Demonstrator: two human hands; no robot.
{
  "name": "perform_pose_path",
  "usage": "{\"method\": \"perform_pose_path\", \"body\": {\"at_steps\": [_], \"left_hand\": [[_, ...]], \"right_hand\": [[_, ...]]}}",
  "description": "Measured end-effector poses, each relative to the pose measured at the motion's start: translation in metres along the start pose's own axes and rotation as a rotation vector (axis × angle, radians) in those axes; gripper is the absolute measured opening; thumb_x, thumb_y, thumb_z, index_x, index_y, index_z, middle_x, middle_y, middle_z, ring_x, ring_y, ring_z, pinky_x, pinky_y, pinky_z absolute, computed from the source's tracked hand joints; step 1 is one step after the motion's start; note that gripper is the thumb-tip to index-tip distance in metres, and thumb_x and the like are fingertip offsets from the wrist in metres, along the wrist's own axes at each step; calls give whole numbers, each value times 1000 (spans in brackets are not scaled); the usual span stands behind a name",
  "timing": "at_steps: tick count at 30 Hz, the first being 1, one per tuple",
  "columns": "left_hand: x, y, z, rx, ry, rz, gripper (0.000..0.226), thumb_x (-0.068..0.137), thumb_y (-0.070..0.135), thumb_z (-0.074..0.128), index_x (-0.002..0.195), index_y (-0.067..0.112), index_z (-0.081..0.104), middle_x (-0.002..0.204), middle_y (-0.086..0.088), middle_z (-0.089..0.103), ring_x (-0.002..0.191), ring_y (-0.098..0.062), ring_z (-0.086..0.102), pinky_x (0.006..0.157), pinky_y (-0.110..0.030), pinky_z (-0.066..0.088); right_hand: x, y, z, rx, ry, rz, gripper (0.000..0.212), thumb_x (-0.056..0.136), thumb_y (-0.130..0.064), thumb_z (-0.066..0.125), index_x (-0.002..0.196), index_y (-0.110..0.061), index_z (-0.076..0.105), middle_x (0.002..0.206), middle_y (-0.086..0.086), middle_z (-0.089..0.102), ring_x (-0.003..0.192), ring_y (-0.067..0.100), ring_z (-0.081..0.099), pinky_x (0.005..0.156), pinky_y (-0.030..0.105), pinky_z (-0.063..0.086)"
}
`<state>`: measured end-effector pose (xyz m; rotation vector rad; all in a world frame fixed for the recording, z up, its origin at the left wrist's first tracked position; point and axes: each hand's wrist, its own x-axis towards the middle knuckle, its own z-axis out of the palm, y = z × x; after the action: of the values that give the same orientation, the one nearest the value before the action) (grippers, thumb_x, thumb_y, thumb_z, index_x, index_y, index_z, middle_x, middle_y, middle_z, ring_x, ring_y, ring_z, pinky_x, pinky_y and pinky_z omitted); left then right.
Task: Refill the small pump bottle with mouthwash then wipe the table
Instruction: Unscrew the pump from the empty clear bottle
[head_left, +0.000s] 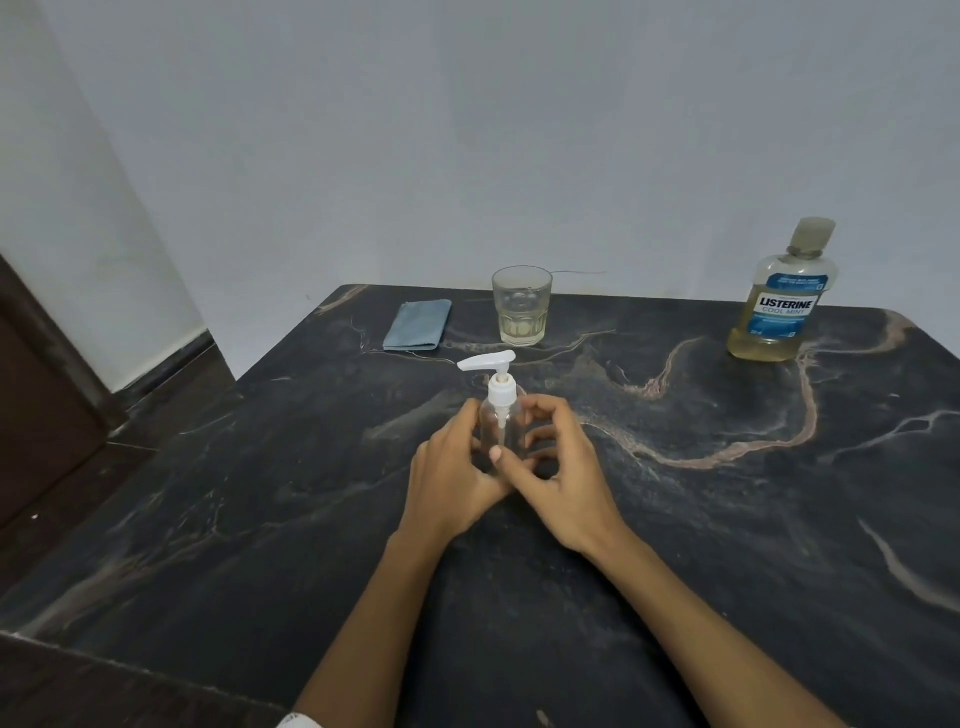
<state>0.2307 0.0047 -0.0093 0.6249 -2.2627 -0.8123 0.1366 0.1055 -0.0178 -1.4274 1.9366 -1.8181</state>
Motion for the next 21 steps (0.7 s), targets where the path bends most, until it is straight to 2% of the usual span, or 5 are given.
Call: {"method": "perform_pose_path", "body": {"at_steps": [7,11,14,18,21], "left_hand": [[0,-1,2,26,9,30,38,70,42,74,98,29,50,83,13,63,73,-2,60,66,-32,52],[-1,-1,3,35,5,41,34,70,44,69,89,34,43,79,13,62,70,-2,60,60,-28,50],[1,-2,4,66,1,15,27,70,49,56,89,37,42,77,17,60,71,1,59,57,-17,42],[3,-2,6,107,-2,29,34,77,56,42,106,38,47,85,25,60,82,-3,60,58,-7,32],[3,-2,6,116,24,46,37,81,58,39,115,43,43,86,28,56,94,1,53,60,-5,29]], "right_hand": [[-2,1,3,-61,26,-38,52,79,-50,60,124,-48,34,116,-16,50,106,1,51,81,10,45],[4,-6,9,22,152,-65,42,79,-48,62,114,-45,39,114,-15,54,112,1,52,88,8,39],[17,-17,18,78,210,-104,35,78,-47,65,103,-44,41,106,-19,57,106,3,56,87,14,43],[29,-26,37,202,275,-137,28,84,-40,64,99,-47,42,90,-21,57,81,7,61,70,25,51],[27,-21,44,228,356,-203,22,91,-36,58,104,-44,42,92,-24,58,80,3,60,70,17,47]]}}
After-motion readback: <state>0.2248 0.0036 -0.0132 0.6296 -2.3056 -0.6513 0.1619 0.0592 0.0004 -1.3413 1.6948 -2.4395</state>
